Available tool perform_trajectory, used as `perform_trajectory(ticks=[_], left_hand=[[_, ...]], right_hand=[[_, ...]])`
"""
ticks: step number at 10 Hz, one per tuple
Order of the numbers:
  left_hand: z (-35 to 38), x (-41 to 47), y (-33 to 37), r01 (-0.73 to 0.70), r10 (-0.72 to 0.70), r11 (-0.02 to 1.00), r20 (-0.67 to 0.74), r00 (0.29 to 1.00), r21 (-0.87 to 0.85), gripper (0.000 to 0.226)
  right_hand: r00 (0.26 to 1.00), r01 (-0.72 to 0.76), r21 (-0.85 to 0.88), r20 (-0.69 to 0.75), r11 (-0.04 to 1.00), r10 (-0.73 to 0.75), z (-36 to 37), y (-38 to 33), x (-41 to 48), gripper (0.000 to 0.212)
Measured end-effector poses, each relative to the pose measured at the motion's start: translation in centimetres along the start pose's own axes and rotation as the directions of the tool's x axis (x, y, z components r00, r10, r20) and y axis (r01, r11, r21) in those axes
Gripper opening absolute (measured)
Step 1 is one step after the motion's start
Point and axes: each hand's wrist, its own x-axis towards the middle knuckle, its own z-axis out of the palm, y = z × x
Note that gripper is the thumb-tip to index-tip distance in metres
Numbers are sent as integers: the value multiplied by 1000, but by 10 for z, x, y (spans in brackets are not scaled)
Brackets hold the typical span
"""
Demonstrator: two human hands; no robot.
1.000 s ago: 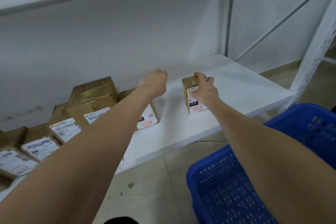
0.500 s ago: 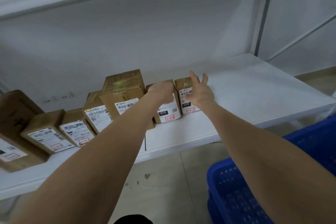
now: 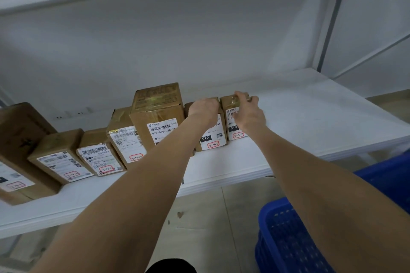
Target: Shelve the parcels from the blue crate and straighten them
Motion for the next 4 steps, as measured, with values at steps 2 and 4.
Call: perform_trajectory(ticks=[2,4], left_hand=[[5,7,-4,-34,33,999,-44,998,-11,31],[-4,6,-13,-32,47,990,107,993,-137,42]], right_hand=[[998,46,-47,-42,998,-48,5,3,-4,72],[998,8,-202,69,979,6,-21,-15,-13,96]])
